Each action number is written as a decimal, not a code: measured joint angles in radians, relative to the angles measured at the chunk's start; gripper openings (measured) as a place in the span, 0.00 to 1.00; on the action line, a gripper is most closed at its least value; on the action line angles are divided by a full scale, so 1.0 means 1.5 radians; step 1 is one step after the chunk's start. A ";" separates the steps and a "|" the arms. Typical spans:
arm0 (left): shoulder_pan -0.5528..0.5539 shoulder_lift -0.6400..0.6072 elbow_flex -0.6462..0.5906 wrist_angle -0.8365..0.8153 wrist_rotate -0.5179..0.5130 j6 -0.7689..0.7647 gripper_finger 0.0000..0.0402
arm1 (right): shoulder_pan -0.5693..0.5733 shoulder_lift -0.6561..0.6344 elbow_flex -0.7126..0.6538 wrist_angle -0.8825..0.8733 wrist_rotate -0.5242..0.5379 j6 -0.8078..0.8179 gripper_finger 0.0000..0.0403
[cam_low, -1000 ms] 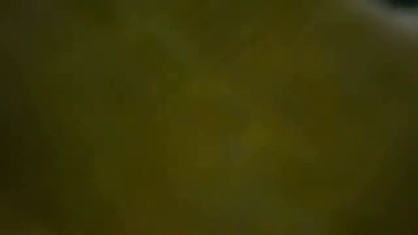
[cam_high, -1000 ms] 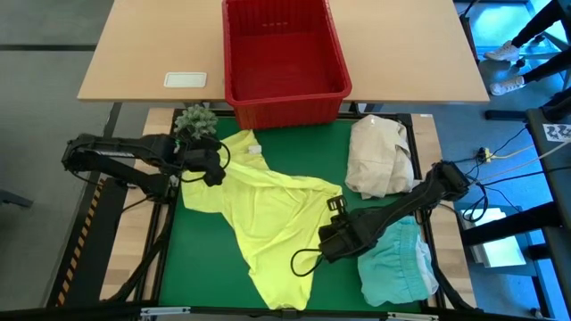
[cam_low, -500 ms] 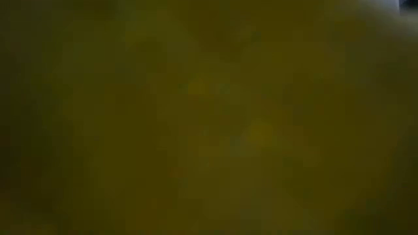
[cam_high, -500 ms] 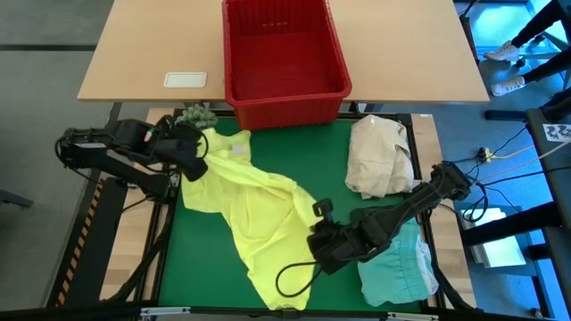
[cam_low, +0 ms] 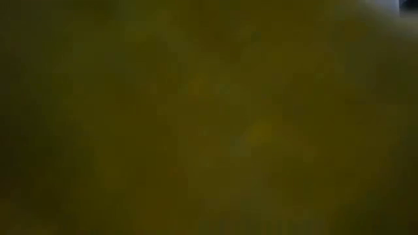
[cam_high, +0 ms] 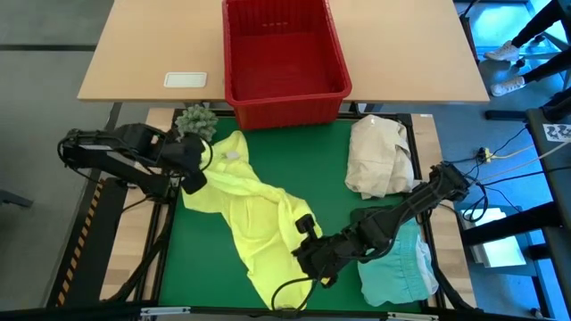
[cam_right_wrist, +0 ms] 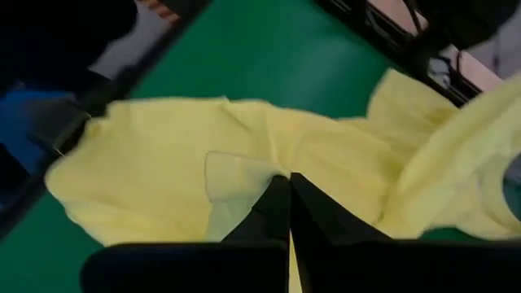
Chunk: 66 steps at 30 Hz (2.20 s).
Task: Fold Laundry from Bin
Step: Fold the yellow shirt
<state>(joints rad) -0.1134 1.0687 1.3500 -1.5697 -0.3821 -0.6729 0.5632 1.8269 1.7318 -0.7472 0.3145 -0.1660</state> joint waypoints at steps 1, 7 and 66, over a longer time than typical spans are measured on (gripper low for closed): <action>0.000 0.000 -0.015 -0.001 0.002 -0.006 0.00 | 0.000 0.002 0.000 0.007 -0.007 -0.001 0.00; -0.030 0.000 -0.145 -0.001 0.006 -0.077 0.00 | 0.000 0.037 0.000 0.056 -0.073 -0.010 0.00; -0.224 0.245 -0.306 0.499 -0.002 0.090 0.38 | 0.012 0.149 0.016 0.029 -0.258 0.116 0.42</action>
<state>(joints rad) -0.4487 1.4358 0.8909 -0.8219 -0.3849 -0.5384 0.5807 2.0510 1.7551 -0.7030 -0.0726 0.0086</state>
